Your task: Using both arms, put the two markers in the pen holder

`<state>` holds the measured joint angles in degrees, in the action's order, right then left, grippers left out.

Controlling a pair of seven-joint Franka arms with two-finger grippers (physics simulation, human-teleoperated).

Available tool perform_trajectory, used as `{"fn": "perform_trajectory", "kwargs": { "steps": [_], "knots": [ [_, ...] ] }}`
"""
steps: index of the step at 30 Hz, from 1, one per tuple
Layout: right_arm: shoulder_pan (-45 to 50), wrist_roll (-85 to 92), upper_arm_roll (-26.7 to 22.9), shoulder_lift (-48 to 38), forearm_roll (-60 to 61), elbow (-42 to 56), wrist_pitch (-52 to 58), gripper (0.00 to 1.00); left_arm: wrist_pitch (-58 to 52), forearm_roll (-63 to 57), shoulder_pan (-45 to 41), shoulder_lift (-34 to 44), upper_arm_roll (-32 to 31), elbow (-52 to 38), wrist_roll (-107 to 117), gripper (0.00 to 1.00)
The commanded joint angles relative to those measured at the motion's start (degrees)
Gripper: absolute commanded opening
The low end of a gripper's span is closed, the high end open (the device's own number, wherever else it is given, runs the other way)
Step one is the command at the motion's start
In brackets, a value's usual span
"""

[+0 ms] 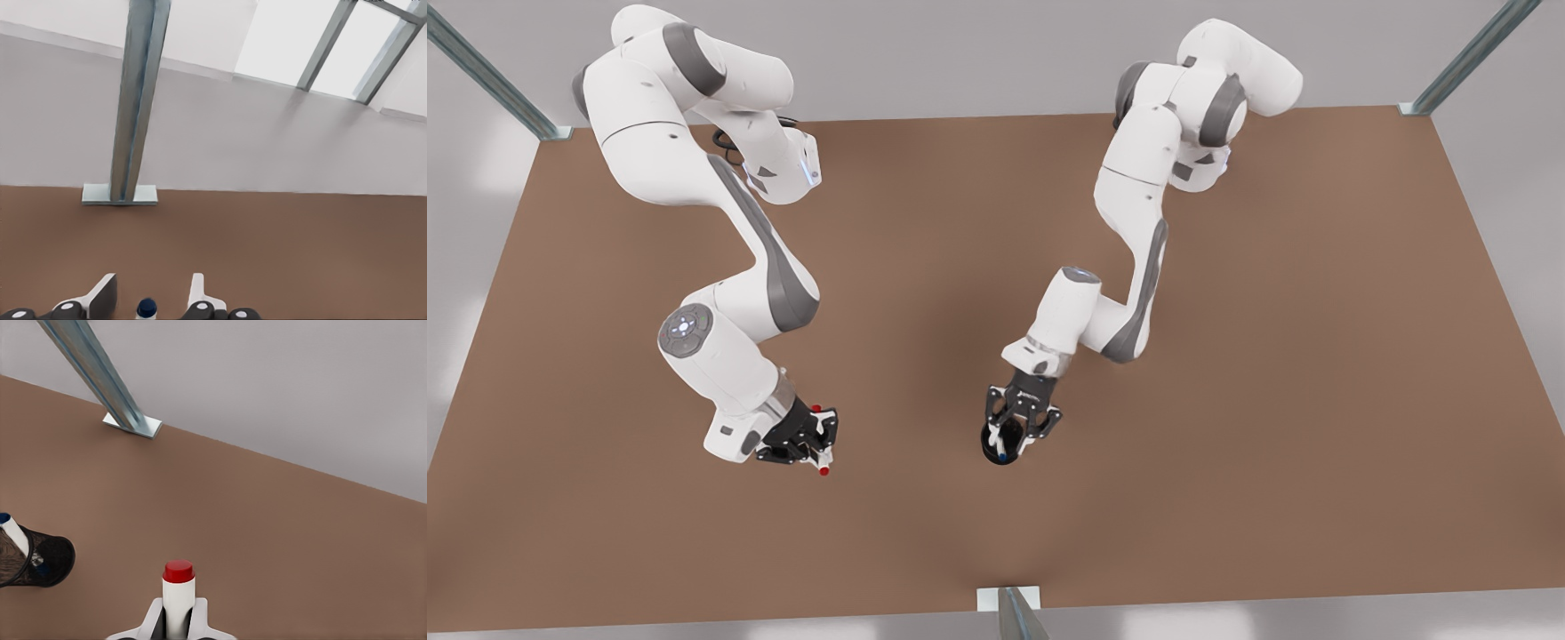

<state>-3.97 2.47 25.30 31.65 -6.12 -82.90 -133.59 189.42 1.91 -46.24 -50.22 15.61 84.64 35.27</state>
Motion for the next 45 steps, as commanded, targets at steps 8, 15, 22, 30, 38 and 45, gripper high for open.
{"fn": "perform_trajectory", "kwargs": {
  "steps": [8,15,22,30,38,45],
  "knots": [
    [13.9,-17.24,2.21,2.88,-1.61,6.18,-17.98,0.21,-106.44,-11.23,53.09,26.04,-41.1,-15.56,-22.24,1.0],
    [18.74,-12.49,1.77,11.06,-7.15,11.1,-38.49,0.21,-107.42,-2.17,42.99,41.96,-20.44,-6.68,-33.33,1.0],
    [26.91,-12.93,-5.35,19.85,-8.91,22.35,-39.9,0.21,-106.71,-3.49,43.25,37.83,-20.44,-6.59,-33.33,1.0],
    [24.1,-11.61,-5.7,20.64,-12.24,9.7,-51.77,0.21,-105.84,-3.49,43.25,35.19,-20.44,-6.59,-33.24,1.0],
    [23.57,-11.79,-5.7,20.82,-13.39,4.6,-56.43,0.23,-104.96,-3.41,43.25,33.87,-20.44,-6.59,-33.24,1.0],
    [23.05,-11.61,-5.7,20.99,-13.31,1.96,-59.94,1.0,-104.96,-3.41,43.34,33.52,-20.35,-6.59,-33.16,1.0]
  ]
}}
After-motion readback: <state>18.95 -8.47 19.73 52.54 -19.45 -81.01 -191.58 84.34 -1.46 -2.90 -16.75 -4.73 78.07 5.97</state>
